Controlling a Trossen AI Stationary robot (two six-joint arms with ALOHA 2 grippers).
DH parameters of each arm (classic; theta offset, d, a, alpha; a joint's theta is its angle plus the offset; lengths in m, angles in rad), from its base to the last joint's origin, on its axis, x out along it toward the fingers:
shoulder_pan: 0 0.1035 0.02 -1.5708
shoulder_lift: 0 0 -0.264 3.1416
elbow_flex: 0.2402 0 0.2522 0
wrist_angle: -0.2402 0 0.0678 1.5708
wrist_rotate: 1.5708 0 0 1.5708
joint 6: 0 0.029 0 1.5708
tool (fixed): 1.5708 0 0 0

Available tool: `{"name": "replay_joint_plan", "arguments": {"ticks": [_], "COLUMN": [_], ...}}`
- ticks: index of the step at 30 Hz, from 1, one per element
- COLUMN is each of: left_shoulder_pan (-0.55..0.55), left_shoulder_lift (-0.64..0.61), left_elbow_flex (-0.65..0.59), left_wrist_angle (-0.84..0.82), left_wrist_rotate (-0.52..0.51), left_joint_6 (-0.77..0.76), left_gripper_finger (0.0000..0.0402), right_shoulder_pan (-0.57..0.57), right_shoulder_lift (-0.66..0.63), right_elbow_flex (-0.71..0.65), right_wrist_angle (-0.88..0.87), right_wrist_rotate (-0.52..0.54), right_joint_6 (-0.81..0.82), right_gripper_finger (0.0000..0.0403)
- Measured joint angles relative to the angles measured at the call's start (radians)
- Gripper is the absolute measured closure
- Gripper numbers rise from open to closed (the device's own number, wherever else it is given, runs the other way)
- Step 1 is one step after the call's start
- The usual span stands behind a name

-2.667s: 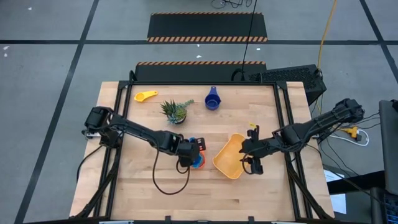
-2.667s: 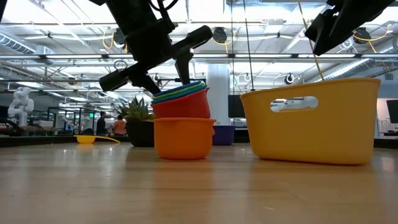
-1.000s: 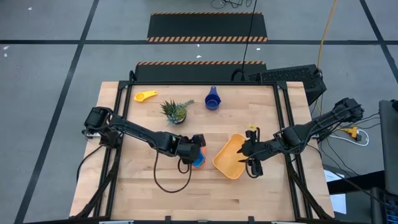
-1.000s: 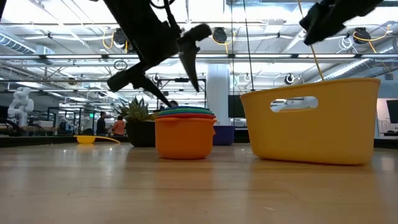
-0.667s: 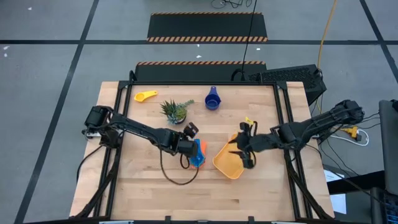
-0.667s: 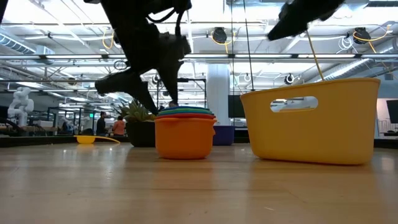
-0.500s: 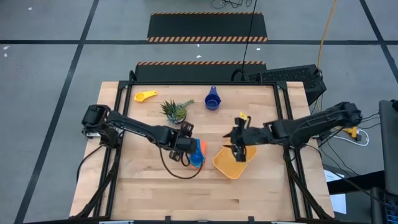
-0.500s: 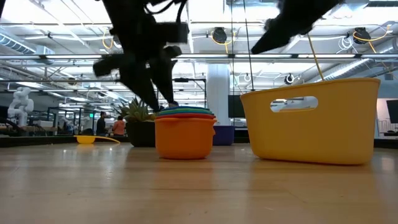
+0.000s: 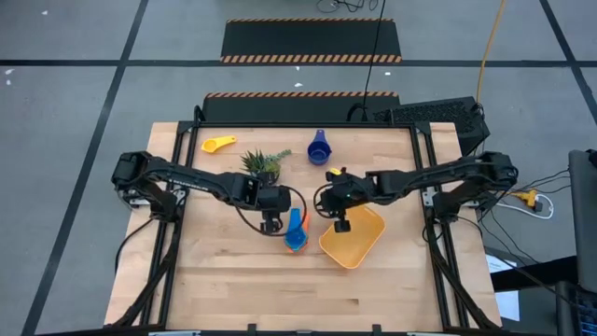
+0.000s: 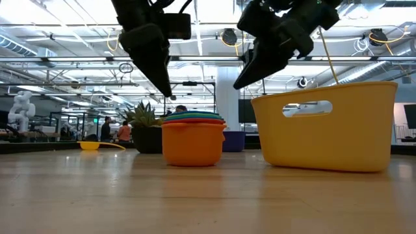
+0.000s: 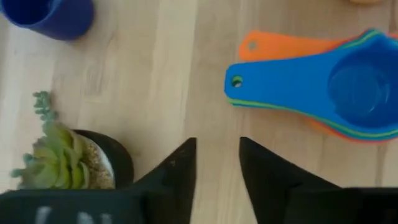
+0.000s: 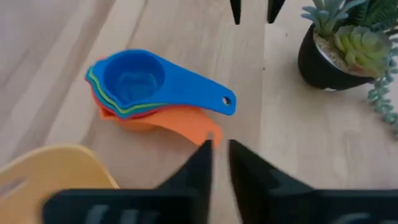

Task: Nest measuring cups in basket
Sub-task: Stack the measuring cups on the orange measuring cup

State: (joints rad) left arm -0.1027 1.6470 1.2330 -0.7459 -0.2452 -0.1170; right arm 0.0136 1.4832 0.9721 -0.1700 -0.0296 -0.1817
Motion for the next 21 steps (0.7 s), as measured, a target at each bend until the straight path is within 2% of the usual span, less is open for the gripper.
{"name": "replay_joint_plan", "arguments": {"ticks": [2,5,6,10,14,16,21], "left_shoulder_pan": [-0.001,0.0,0.004,0.025,0.048,0.056,0.077], "left_shoulder_lift": [0.0,0.0,0.001,0.001,0.002,0.002,0.002], "left_elbow_flex": [-0.007,-0.028,-0.039,-0.097,-0.149,-0.156,-0.159], "left_wrist_angle": [-0.004,-0.007,-0.003,0.09,0.213,0.222,0.221], "left_wrist_rotate": [0.001,0.002,0.002,0.053,0.117,0.123,0.133], "left_joint_6": [-0.025,-0.058,-0.069,-0.098,-0.144,-0.155,-0.159], "left_gripper_finger": [0.031,0.0378,0.0389,0.0395,0.0397,0.0398,0.0397], "right_shoulder_pan": [-0.005,-0.018,-0.022,-0.05,-0.066,-0.073,-0.085], "right_shoulder_lift": [0.005,0.004,0.004,0.023,0.067,0.086,0.132], "right_elbow_flex": [0.005,0.005,0.005,0.005,0.005,0.005,0.026], "right_wrist_angle": [0.006,0.012,0.016,0.032,0.024,0.036,0.041], "right_wrist_rotate": [0.0,-0.002,-0.003,-0.115,-0.159,-0.167,-0.264], "right_joint_6": [-0.036,-0.093,-0.11,-0.161,-0.212,-0.244,-0.327], "right_gripper_finger": [0.0392,0.04,0.0402,0.0403,0.0403,0.0403,0.0403]}}
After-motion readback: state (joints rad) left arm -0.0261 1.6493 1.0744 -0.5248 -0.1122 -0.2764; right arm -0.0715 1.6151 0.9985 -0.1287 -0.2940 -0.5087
